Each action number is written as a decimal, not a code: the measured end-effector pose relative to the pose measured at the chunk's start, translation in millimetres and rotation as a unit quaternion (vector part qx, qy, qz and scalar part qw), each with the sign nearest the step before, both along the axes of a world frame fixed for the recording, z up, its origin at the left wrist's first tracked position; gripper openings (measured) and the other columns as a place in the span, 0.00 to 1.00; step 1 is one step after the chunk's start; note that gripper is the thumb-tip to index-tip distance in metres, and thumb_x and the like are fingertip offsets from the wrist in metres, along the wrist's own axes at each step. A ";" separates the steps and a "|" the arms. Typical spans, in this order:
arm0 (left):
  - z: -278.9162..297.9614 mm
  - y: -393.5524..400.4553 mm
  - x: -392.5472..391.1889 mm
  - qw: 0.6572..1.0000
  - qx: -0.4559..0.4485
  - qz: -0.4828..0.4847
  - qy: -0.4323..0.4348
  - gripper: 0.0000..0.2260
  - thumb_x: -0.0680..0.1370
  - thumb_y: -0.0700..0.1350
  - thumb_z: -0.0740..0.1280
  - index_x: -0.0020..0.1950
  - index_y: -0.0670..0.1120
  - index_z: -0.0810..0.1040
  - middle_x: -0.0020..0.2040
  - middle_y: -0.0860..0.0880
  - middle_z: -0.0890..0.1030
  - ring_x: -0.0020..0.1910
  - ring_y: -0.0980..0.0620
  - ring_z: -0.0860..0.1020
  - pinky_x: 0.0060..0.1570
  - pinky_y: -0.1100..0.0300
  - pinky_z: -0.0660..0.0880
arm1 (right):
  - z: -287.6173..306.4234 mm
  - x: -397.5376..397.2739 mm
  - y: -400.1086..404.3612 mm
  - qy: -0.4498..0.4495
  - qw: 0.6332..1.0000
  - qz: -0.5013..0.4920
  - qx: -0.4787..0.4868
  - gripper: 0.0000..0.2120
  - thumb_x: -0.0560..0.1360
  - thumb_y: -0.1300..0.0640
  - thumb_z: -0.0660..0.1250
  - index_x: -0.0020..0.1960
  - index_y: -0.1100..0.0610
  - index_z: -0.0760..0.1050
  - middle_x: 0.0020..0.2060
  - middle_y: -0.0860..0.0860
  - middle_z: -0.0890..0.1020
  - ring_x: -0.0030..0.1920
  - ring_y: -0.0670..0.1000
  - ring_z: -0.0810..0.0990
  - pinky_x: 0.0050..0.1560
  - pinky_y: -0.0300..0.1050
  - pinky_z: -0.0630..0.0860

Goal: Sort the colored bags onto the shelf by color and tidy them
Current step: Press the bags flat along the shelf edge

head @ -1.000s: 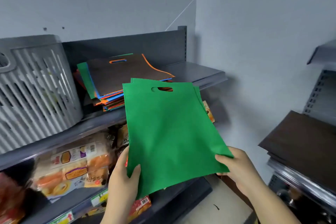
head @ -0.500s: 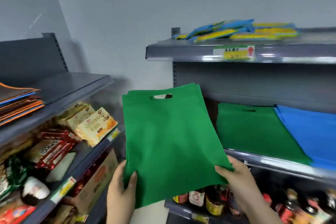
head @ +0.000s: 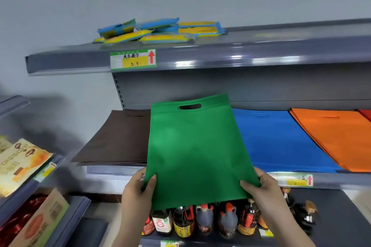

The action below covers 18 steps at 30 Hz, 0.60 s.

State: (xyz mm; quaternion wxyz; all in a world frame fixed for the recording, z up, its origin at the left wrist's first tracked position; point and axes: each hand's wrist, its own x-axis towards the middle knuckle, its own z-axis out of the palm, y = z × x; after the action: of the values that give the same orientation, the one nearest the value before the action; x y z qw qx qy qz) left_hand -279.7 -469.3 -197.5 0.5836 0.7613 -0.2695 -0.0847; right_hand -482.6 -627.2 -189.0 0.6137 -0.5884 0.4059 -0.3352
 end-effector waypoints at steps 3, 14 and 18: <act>-3.3 -21.0 0.7 0.999 0.042 -0.005 -0.015 0.08 0.77 0.38 0.66 0.48 0.52 0.75 0.38 0.57 0.80 0.40 0.53 0.80 0.35 0.58 0.76 | -0.4 -5.9 -16.0 0.021 1.000 0.004 -0.010 0.19 0.73 0.74 0.64 0.47 0.49 0.78 0.42 0.46 0.85 0.45 0.48 0.83 0.46 0.43 0.77; 1.9 -83.8 48.0 0.984 0.138 -0.009 -0.110 0.09 0.77 0.38 0.66 0.57 0.39 0.79 0.41 0.51 0.78 0.39 0.55 0.77 0.32 0.75 0.67 | 6.3 33.8 -65.9 0.178 0.977 0.025 -0.118 0.23 0.76 0.69 0.64 0.68 0.56 0.68 0.47 0.44 0.76 0.52 0.48 0.75 0.55 0.38 0.69; -1.5 -104.7 69.3 0.969 0.204 -0.011 -0.141 0.15 0.77 0.42 0.67 0.62 0.38 0.76 0.48 0.45 0.81 0.43 0.48 0.79 0.39 0.61 0.74 | 6.1 51.3 -85.4 0.283 0.943 0.011 -0.174 0.28 0.75 0.61 0.68 0.73 0.57 0.62 0.61 0.53 0.77 0.59 0.54 0.77 0.54 0.41 0.72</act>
State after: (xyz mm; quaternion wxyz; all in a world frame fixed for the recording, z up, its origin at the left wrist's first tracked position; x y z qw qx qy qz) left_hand -210.4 -574.0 -199.0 0.3713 0.8656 -0.3339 -0.0360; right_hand -431.3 -712.6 -182.9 0.3647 -0.7613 0.4917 -0.2135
